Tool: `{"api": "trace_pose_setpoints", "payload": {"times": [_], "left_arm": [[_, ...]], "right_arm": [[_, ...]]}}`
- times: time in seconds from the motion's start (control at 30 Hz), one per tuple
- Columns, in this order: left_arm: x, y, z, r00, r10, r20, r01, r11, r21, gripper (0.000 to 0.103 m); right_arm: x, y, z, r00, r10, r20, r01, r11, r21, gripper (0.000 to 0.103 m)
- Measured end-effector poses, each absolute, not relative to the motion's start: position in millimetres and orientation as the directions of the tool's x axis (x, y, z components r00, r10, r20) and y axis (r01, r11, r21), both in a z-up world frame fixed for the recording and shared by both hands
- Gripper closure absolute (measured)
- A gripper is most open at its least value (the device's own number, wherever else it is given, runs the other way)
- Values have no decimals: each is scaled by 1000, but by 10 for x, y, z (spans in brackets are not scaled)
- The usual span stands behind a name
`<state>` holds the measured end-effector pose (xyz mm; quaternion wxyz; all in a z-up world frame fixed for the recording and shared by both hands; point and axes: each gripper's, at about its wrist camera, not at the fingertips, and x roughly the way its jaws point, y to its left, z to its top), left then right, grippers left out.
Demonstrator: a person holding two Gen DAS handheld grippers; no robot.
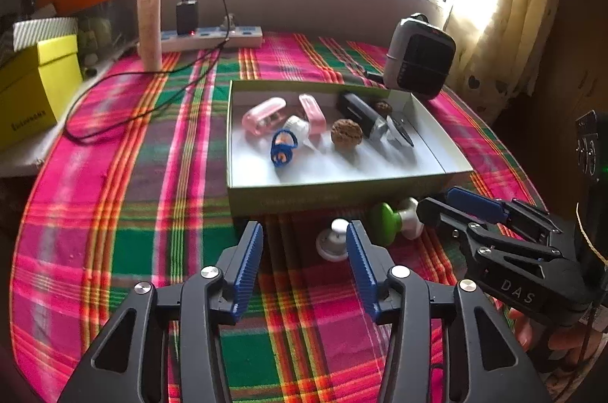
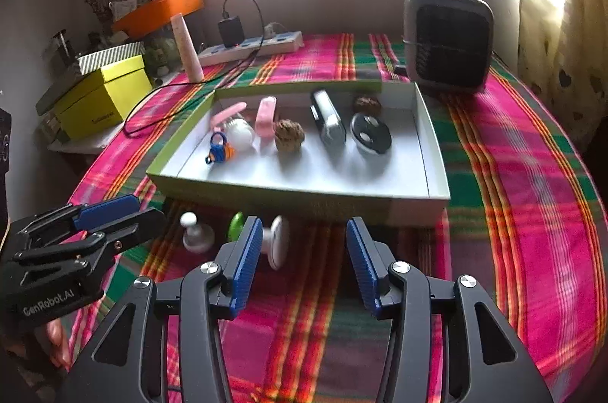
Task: Organize objects
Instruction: 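Withdraw both open grippers from the box toward the white knob and spool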
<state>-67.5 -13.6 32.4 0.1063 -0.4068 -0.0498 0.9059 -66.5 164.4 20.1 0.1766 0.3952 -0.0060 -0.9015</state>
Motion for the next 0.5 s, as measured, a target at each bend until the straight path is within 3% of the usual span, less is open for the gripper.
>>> {"api": "trace_pose_setpoints", "payload": {"times": [0.5], "left_arm": [[-698,6,190,-598,269,-755,-186,-963,-196,54]], "right_arm": [[-537,1757,145,-622,-329,-711,300,-938,172,55]]}}
